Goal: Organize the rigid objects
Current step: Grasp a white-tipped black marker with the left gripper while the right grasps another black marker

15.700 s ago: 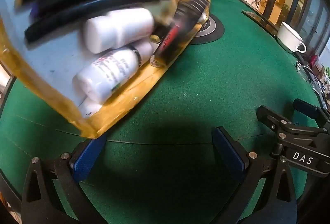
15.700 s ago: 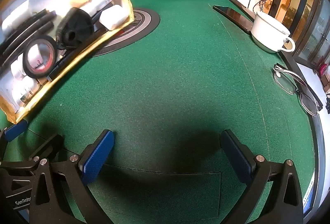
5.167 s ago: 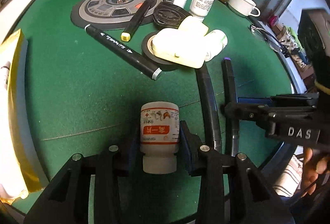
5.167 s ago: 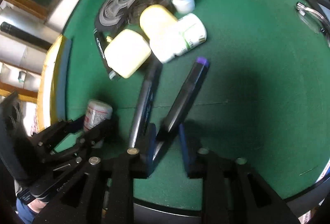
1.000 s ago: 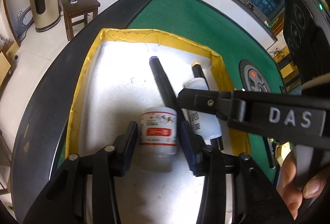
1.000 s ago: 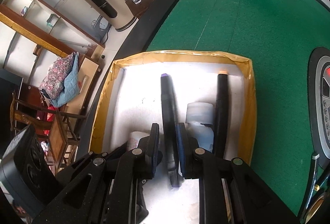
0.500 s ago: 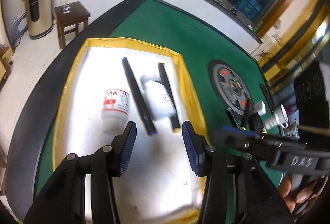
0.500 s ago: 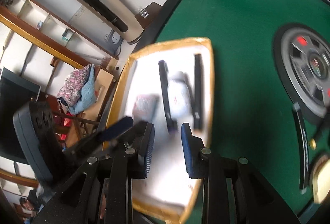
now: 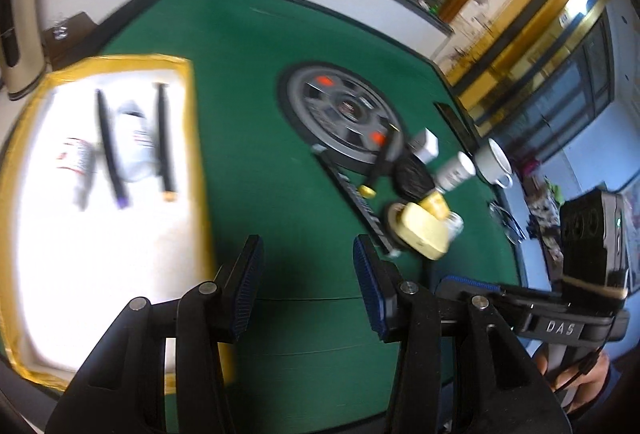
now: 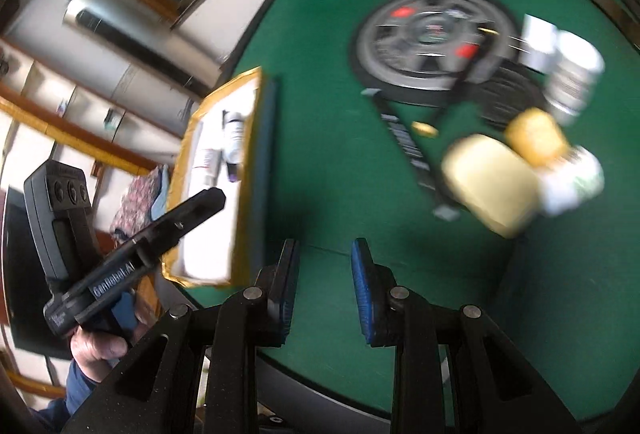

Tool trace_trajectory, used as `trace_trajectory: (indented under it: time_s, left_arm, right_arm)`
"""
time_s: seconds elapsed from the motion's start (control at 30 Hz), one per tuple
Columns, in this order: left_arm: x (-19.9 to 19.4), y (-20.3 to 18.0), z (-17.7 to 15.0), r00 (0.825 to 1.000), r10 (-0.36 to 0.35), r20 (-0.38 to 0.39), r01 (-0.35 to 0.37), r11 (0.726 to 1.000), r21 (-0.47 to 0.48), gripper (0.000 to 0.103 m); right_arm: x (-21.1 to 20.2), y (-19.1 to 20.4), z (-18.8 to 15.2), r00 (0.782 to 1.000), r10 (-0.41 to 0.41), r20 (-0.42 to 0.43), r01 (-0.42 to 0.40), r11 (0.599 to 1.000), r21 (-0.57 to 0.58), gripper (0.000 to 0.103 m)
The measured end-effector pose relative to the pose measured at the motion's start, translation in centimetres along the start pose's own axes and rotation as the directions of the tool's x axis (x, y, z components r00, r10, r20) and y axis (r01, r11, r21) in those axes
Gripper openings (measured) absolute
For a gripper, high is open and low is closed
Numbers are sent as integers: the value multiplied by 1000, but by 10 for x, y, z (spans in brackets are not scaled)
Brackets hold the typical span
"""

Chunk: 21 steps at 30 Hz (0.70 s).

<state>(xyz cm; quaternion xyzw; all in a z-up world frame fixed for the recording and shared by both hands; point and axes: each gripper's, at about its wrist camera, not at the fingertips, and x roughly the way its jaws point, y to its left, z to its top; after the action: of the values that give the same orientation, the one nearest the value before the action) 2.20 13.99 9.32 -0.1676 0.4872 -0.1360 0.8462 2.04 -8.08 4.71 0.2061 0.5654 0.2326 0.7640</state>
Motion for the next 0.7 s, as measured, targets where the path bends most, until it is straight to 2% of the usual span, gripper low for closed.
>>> trace_trajectory:
  time_s: [0.2, 0.43, 0.6, 0.67, 0.7]
  left_arm:
    - [53, -36, 19, 990, -78, -120, 65, 992, -104, 44]
    - [115, -46, 42, 979, 29, -204, -72, 976, -205, 44]
    - [138, -50, 48, 969, 108, -223, -147, 975, -165, 43]
    - [140, -53, 47, 967, 149, -208, -176, 977, -116, 27]
    - [140, -55, 45, 967, 161, -197, -181, 979, -92, 26]
  right_arm:
    - [-36, -53, -19, 999, -26, 34, 23, 995, 97, 24]
    - [-71, -91, -31, 995, -39, 89, 25, 988, 155, 24]
    - [-90, -121, -37, 993, -56, 103, 37, 983, 181, 24]
    - [-94, -129, -40, 993, -58, 101, 39, 982, 184, 24]
    - [-93, -130, -39, 994, -58, 96, 40, 983, 181, 24]
